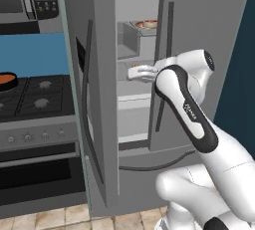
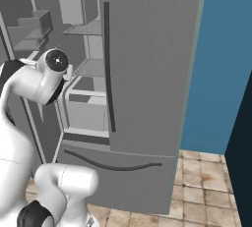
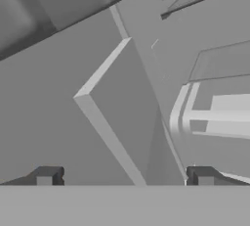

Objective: Retrieve the steak from the fridge and place it on the saucepan with marinade on the stove.

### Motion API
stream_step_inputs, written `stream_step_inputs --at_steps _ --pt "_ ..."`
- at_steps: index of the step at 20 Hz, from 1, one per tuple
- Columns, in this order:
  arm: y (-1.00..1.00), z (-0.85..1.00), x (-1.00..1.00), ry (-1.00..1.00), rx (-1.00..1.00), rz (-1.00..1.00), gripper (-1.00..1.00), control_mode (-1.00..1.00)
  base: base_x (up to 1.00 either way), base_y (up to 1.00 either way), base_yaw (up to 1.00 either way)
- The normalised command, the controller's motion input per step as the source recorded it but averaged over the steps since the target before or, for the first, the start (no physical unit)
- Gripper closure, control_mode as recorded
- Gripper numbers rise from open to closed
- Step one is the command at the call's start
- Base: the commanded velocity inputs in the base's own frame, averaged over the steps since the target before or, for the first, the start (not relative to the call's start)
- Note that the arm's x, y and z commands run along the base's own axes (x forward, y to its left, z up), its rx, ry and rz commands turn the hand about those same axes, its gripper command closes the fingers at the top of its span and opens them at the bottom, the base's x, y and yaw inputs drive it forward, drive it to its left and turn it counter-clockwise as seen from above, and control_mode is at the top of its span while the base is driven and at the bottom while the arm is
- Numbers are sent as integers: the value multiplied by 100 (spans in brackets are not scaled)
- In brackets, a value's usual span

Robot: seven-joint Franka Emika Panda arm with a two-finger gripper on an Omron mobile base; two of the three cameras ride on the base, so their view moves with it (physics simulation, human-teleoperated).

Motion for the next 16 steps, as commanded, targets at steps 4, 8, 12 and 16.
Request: stream_step_inputs --at_steps 4,8,12,16 --pt "59 0 43 0 0 5 -100 -100 0 0 0" --pt "63 -1 46 0 0 5 -100 -100 0 0 0" --pt "67 -10 57 0 1 6 -100 -100 0 0 0" --pt "73 -22 65 0 4 6 -100 -100 0 0 0"
